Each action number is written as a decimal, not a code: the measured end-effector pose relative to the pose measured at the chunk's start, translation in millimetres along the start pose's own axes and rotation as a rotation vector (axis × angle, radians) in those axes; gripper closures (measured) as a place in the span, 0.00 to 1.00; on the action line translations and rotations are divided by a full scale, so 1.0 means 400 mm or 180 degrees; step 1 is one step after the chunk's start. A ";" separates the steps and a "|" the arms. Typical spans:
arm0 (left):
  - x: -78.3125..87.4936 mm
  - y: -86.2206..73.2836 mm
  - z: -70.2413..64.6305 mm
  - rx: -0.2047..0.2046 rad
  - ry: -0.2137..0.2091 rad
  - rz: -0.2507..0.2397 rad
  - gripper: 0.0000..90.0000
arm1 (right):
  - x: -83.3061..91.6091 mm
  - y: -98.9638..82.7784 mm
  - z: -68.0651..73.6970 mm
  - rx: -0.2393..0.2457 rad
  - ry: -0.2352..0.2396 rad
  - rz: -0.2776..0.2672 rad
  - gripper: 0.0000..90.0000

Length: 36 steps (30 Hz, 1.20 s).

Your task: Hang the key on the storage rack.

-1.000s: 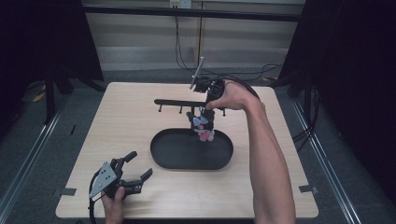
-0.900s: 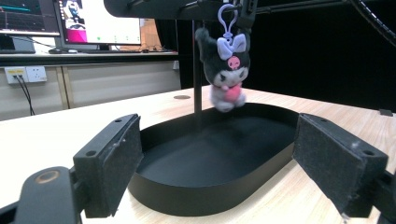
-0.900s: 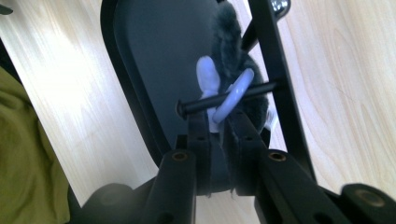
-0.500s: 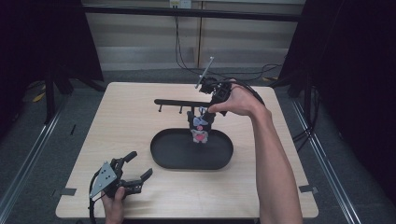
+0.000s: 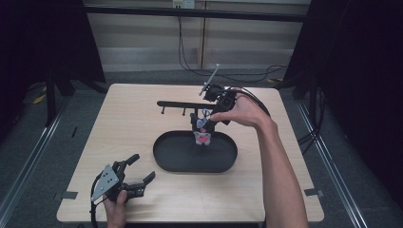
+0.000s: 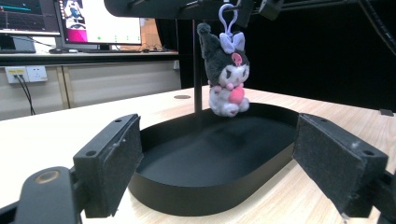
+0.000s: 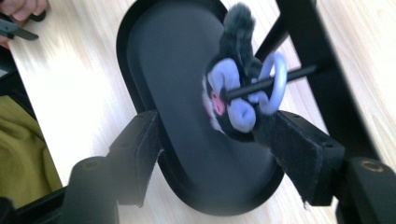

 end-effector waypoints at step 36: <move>0.000 0.000 0.000 0.0000 0.0003 0.0002 0.17 | -0.047 -0.105 0.123 0.0005 0.0051 -0.0915 0.24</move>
Point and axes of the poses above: each handheld gripper's, and its own axes: x roughly backward along the jaws, y roughly out of its top, z roughly to its left, the point moved 7 cm from there along -x, roughly forward along the jaws
